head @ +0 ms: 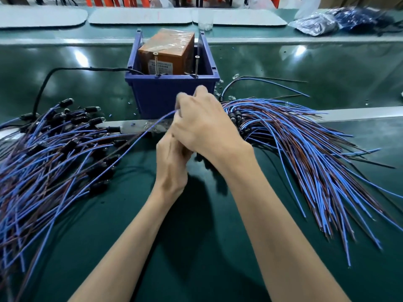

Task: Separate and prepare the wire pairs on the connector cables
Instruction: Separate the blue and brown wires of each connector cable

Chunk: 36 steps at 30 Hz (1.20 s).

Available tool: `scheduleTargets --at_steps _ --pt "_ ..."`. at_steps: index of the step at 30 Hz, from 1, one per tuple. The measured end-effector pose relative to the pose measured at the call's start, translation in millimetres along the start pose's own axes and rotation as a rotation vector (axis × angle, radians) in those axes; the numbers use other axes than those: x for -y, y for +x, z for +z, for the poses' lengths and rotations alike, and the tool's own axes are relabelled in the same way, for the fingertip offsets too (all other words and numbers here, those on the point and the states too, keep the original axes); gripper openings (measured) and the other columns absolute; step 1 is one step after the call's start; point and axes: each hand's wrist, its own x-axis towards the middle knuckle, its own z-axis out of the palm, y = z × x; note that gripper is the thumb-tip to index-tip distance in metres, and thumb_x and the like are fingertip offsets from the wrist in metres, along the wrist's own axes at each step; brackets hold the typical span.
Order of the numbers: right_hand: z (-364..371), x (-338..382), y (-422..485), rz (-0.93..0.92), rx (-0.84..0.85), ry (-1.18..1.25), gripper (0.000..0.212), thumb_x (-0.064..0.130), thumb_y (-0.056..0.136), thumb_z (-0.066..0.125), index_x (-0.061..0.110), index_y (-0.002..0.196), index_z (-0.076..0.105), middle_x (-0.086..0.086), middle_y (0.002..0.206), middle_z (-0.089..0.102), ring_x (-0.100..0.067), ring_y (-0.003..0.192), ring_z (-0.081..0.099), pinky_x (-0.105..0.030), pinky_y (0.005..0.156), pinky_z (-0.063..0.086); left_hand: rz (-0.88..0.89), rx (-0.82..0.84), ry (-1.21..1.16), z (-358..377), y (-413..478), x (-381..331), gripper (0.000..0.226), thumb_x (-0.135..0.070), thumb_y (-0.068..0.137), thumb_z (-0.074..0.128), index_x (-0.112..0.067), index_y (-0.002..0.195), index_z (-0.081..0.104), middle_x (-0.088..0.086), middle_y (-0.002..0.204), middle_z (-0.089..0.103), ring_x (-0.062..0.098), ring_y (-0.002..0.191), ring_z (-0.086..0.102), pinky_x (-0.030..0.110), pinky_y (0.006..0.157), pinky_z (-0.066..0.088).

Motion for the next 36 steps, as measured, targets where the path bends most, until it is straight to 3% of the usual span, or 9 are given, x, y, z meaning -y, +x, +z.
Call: scheduleTargets --at_steps 3,8,11,16,19,23,27,31,36 --pt "4 -5 -3 0.047 0.032 0.027 0.031 0.036 0.098 0.043 0.014 0.110 0.060 -0.004 0.098 0.036 -0.032 0.108 0.049 -0.035 0.082 0.036 -0.005 -0.071 -0.049 1 1 -4 0.030 -0.020 0.090 0.031 -0.026 0.067 0.050 -0.017 0.046 0.038 0.000 0.044 0.027 0.016 0.042 0.024" --pt "-7 -10 -6 -0.020 -0.071 0.002 0.015 0.035 0.095 0.053 0.020 0.094 0.057 -0.004 0.094 0.058 -0.033 0.092 0.056 -0.033 0.067 0.034 -0.011 -0.184 -0.052 -1 3 -1 0.044 -0.027 0.102 0.024 -0.018 0.080 0.061 -0.007 0.061 0.055 0.005 0.048 0.042 0.016 0.046 0.034" --pt "-15 -14 -9 -0.017 0.073 -0.036 0.012 0.032 0.092 0.054 0.024 0.084 0.049 -0.003 0.087 0.053 -0.031 0.086 0.053 -0.034 0.069 0.037 -0.031 -0.240 -0.034 -1 6 0 0.038 -0.025 0.104 0.026 -0.011 0.091 0.058 0.004 0.069 0.055 0.006 0.046 0.043 0.016 0.046 0.036" --pt "-25 -15 -12 -0.061 0.312 -0.038 0.026 0.031 0.089 0.057 0.023 0.065 0.052 0.000 0.077 0.056 -0.029 0.084 0.058 -0.035 0.074 0.049 0.084 -0.246 0.036 -1 3 -2 0.028 -0.017 0.102 0.035 -0.016 0.077 0.048 -0.014 0.058 0.055 0.001 0.047 0.045 0.014 0.048 0.038" --pt "-21 -17 -9 -0.080 0.161 0.031 0.037 0.045 0.091 0.057 0.020 0.064 0.054 0.000 0.074 0.053 -0.029 0.079 0.057 -0.034 0.071 0.047 0.099 -0.160 0.025 -3 0 -3 0.023 -0.023 0.098 0.037 -0.016 0.078 0.045 -0.011 0.052 0.049 0.009 0.044 0.040 0.023 0.045 0.035" --pt "-20 -16 -5 -0.166 0.011 0.264 0.024 0.042 0.082 0.070 0.019 0.087 0.063 0.005 0.090 0.060 -0.016 0.084 0.061 -0.040 0.081 0.052 0.159 -0.060 0.062 -1 -1 -1 0.017 -0.015 0.097 0.040 -0.020 0.081 0.044 -0.014 0.052 0.046 0.003 0.043 0.038 0.019 0.043 0.033" --pt "-16 -13 -5 -0.219 0.039 0.263 0.011 0.027 0.079 0.076 0.021 0.082 0.068 0.006 0.082 0.063 -0.016 0.079 0.060 -0.039 0.078 0.051 0.232 0.044 0.184 -1 -4 0 0.013 -0.020 0.086 0.044 -0.024 0.074 0.046 0.008 0.053 0.044 0.032 0.046 0.038 0.039 0.041 0.032" --pt "-15 -12 -4 -0.144 -0.095 0.354 0.014 0.026 0.078 0.077 0.017 0.074 0.067 0.004 0.071 0.064 -0.023 0.072 0.064 -0.040 0.072 0.053 0.208 0.037 0.131 0 -2 1 0.022 -0.009 0.096 0.042 -0.022 0.078 0.044 -0.009 0.055 0.045 0.009 0.044 0.040 0.023 0.045 0.036" --pt "-8 -12 -1 -0.062 -0.254 0.501 0.021 0.018 0.087 0.070 0.009 0.073 0.056 -0.008 0.072 0.067 -0.032 0.075 0.066 -0.047 0.073 0.053 0.162 -0.076 0.031 -1 0 -2 0.031 -0.011 0.102 0.030 -0.016 0.073 0.039 0.006 0.063 0.045 0.005 0.042 0.041 0.015 0.048 0.036"
